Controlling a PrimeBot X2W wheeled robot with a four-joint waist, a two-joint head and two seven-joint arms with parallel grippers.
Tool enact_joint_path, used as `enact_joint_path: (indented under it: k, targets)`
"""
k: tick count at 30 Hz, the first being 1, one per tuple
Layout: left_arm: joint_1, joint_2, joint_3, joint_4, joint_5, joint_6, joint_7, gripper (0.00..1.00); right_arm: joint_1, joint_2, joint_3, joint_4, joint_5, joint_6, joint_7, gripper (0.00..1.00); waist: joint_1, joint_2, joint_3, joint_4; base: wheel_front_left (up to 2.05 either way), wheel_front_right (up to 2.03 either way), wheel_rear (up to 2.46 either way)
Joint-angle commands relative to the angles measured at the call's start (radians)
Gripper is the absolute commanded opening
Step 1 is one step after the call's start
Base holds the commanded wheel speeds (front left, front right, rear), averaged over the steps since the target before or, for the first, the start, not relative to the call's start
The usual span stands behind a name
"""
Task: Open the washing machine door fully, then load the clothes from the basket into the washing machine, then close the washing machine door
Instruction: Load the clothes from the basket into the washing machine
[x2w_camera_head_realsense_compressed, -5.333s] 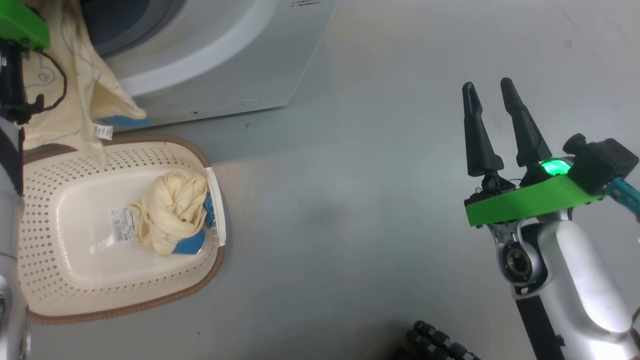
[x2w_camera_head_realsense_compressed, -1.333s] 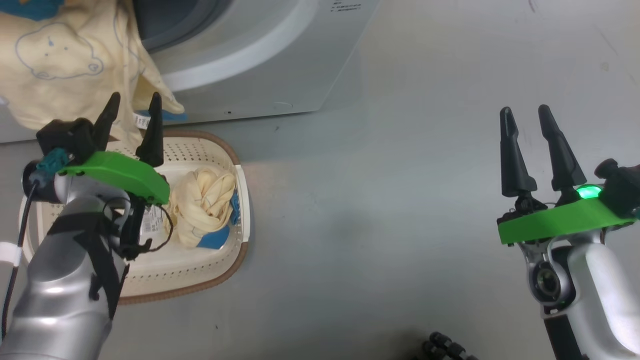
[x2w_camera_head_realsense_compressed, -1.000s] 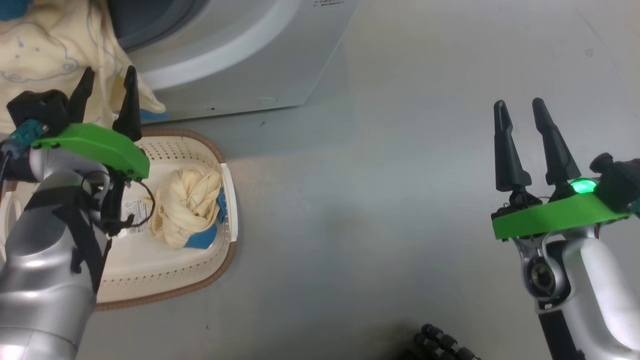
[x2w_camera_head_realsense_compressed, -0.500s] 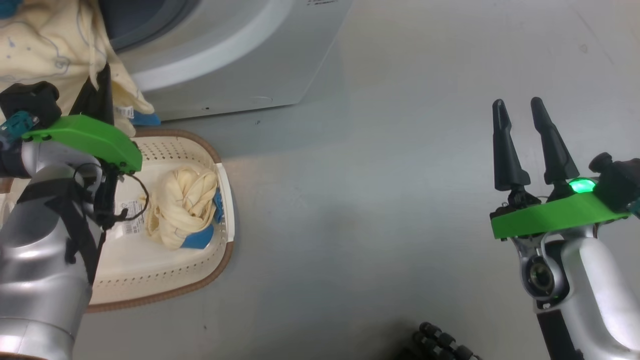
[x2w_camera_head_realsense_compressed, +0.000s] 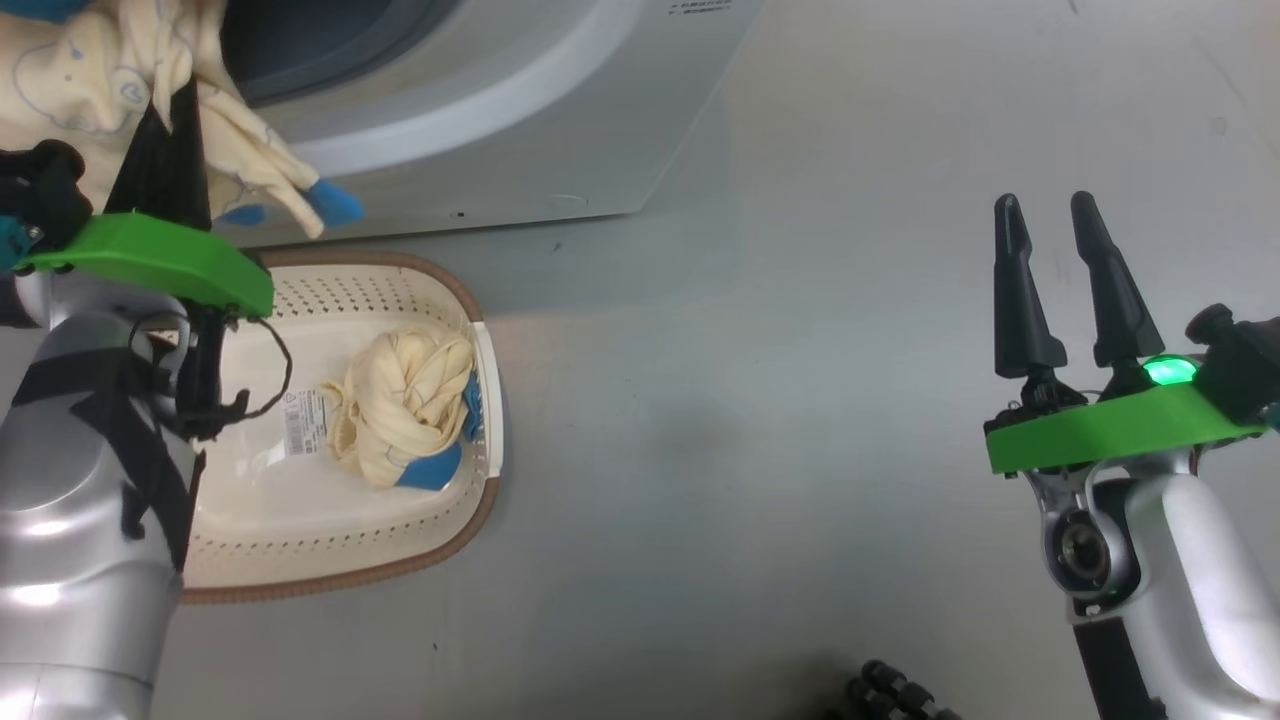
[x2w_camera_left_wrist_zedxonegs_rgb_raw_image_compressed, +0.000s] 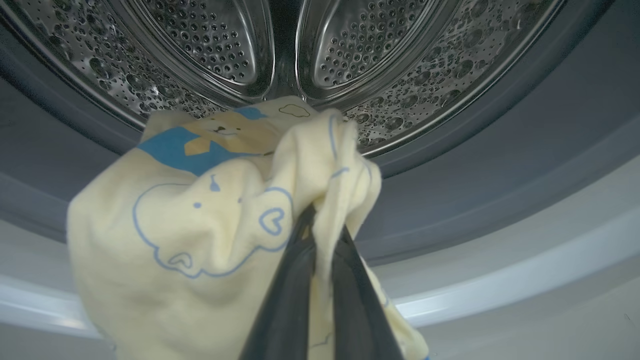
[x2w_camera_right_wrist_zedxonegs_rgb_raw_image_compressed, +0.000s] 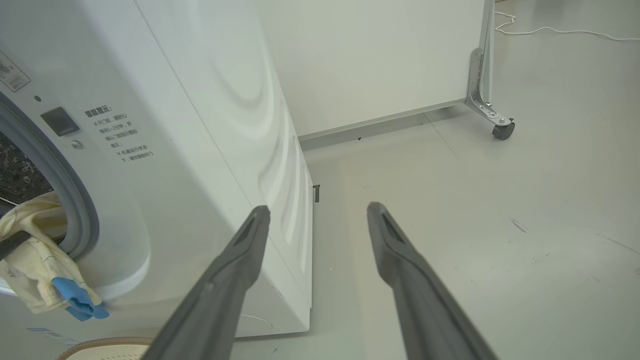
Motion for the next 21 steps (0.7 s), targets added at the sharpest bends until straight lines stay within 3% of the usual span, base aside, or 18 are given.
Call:
enact_joint_path:
  k: [1,10,21]
  targets:
    - [-0.007,0.03,0.049,-0.076,0.025,0.001,-0.007,0.0,-0.011,-0.001,0.012,-0.032,-0.002,0.002,-0.006,1.0,0.0,0.0,-0.002,0.007,0.0,0.0,0.0]
    - [-0.097,0.042,0.063,-0.108,0.079,0.001,-0.007,0.0,-0.012,0.002,0.021,-0.028,-0.002,0.002,-0.006,1.0,0.0,0.0,-0.006,0.008,0.0,0.0,0.0]
    - [-0.305,0.071,0.023,0.142,0.068,0.001,-0.003,0.0,-0.005,0.011,0.047,-0.02,0.009,0.002,-0.006,1.0,0.0,0.0,-0.004,-0.033,0.0,0.0,0.0]
